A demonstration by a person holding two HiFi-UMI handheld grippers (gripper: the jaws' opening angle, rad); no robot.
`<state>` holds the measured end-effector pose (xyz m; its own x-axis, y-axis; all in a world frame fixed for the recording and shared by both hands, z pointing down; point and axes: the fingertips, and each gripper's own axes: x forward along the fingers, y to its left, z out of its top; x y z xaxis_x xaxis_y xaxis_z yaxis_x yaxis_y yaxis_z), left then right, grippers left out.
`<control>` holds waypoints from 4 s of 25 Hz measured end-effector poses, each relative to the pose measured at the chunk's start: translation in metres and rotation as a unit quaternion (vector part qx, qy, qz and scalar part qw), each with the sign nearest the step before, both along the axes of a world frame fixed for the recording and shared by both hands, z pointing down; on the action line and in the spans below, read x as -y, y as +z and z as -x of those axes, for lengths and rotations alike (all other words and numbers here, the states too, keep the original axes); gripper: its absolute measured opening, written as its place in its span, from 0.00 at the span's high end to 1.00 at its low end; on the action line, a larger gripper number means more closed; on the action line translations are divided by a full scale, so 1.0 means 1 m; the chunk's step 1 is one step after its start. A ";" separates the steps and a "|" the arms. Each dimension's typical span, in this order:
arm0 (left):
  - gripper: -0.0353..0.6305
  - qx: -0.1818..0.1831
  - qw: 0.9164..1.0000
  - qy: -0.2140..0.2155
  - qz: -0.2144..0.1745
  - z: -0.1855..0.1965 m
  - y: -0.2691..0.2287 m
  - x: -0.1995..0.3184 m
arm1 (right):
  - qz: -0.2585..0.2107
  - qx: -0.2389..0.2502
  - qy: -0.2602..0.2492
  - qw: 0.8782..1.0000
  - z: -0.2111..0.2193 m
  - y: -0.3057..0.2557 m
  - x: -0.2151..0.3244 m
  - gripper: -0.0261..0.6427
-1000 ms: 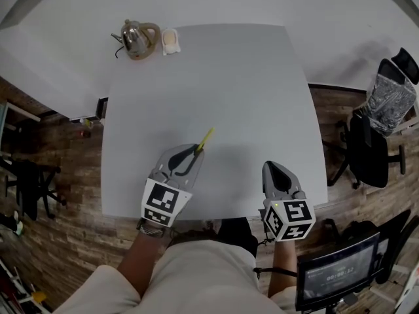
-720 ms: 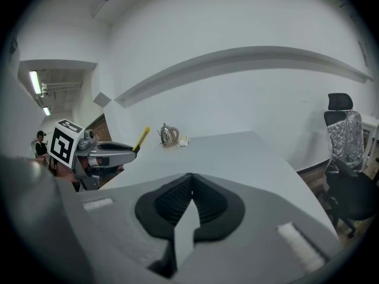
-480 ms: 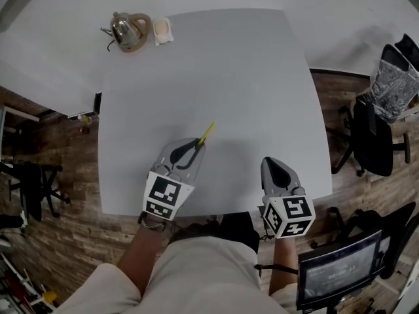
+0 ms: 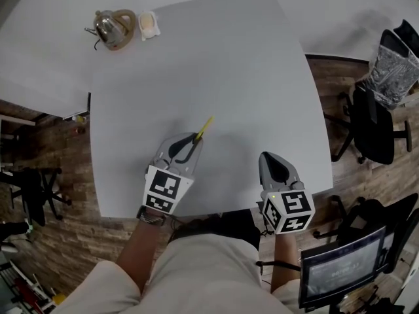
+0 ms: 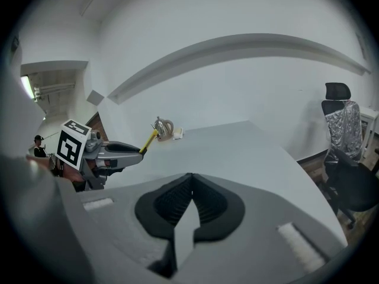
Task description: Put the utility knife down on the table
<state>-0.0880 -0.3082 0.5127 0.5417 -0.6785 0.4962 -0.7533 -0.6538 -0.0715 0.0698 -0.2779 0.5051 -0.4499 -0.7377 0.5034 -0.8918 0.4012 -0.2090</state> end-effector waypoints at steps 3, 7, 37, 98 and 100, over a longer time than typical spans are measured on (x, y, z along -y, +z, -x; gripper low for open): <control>0.86 0.004 1.000 0.002 0.008 -0.002 0.008 0.004 | 0.006 -0.002 0.003 1.000 -0.004 0.005 0.003 0.96; 0.86 0.012 1.000 0.005 0.017 -0.003 0.019 0.008 | 0.013 -0.003 0.012 1.000 -0.009 0.013 0.006 0.96; 0.86 0.049 0.990 0.041 0.124 -0.037 0.114 -0.001 | 0.106 0.003 0.024 0.994 -0.029 0.096 0.001 0.96; 0.85 0.056 0.979 0.061 0.189 -0.051 0.158 -0.011 | 0.190 -0.029 0.009 0.981 -0.028 0.161 -0.012 0.96; 0.85 0.054 0.979 0.061 0.190 -0.051 0.158 -0.010 | 0.191 -0.029 0.009 0.981 -0.028 0.162 -0.011 0.96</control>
